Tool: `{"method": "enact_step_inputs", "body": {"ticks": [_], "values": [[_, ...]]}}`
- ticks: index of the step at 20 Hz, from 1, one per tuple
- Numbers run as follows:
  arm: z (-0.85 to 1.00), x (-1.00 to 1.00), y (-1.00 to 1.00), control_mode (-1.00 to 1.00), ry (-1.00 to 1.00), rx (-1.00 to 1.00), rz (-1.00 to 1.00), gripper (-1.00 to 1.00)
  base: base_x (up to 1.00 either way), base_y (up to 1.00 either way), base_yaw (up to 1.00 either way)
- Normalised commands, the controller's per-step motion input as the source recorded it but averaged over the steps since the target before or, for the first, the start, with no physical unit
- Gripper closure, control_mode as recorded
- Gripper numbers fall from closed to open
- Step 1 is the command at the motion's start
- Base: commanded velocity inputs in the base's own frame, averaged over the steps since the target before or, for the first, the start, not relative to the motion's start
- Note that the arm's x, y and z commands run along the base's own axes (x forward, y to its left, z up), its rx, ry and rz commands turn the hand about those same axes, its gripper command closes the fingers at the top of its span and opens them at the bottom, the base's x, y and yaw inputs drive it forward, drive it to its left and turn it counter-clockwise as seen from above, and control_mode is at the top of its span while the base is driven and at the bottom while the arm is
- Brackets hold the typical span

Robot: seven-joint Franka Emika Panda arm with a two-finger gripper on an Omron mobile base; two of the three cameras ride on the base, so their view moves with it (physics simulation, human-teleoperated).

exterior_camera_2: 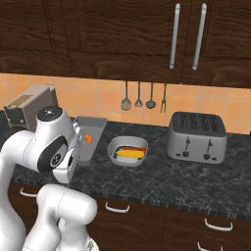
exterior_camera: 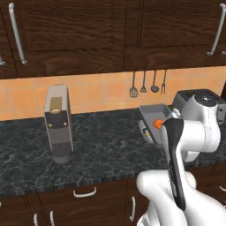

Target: Take the meat container that has the shrimp and place it on the second highest rack of the freezer. Then take the vegetable container that has the carrot and corn and place it on the highest rack of the freezer.

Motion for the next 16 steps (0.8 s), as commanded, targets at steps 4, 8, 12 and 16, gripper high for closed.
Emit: {"method": "enact_step_inputs", "body": {"ticks": [4,8,12,16], "values": [[0.00,0.00,0.00,1.00,0.00,0.00,0.00,1.00,-0.53,0.03,0.28],[0.00,0.00,0.00,1.00,0.00,0.00,0.00,1.00,-0.44,0.31,0.87],[0.00,0.00,0.00,1.00,0.00,0.00,0.00,1.00,-0.23,0.17,1.00],[0.00,0.00,0.00,1.00,0.00,0.00,0.00,1.00,-0.16,0.10,1.00]]}}
